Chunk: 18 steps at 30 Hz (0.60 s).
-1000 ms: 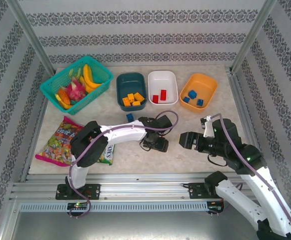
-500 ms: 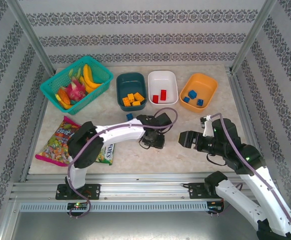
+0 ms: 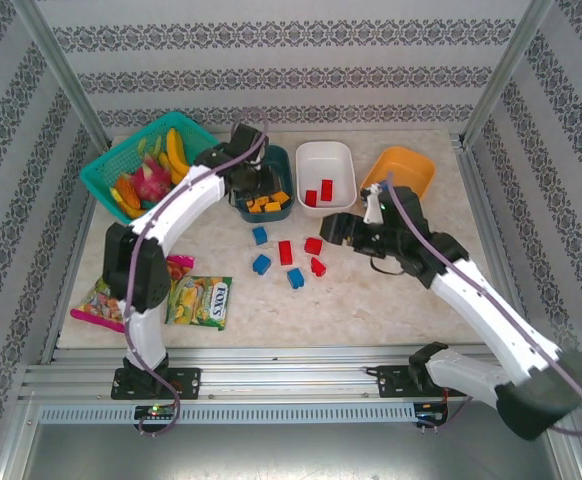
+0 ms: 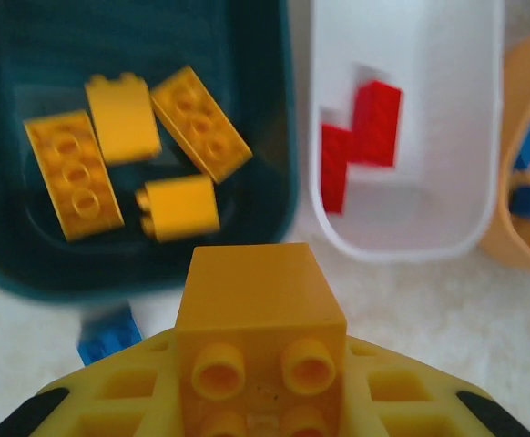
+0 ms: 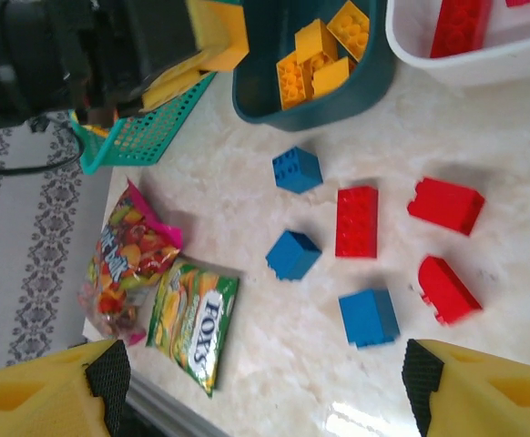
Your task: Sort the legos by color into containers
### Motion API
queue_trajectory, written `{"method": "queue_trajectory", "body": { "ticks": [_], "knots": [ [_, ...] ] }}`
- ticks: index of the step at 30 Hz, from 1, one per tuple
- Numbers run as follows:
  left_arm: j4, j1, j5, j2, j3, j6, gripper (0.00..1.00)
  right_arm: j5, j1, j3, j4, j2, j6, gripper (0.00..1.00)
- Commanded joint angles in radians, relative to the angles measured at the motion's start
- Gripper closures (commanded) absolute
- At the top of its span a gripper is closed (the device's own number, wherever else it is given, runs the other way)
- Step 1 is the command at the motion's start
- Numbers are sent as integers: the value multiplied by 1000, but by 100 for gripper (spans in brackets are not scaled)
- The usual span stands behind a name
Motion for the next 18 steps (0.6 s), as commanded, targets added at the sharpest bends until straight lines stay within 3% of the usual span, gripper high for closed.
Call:
{"method": "queue_trajectory", "body": {
  "ticks": [1, 9, 18],
  "knots": [
    [-31, 44, -2, 142, 175, 71, 73, 52, 13, 97, 120, 107, 46, 19],
    [-24, 120, -64, 488, 540, 49, 73, 87, -20, 250, 123, 288, 57, 19],
    [7, 135, -19, 605, 596, 6, 68, 65, -53, 258, 112, 338, 61, 19]
  ]
}}
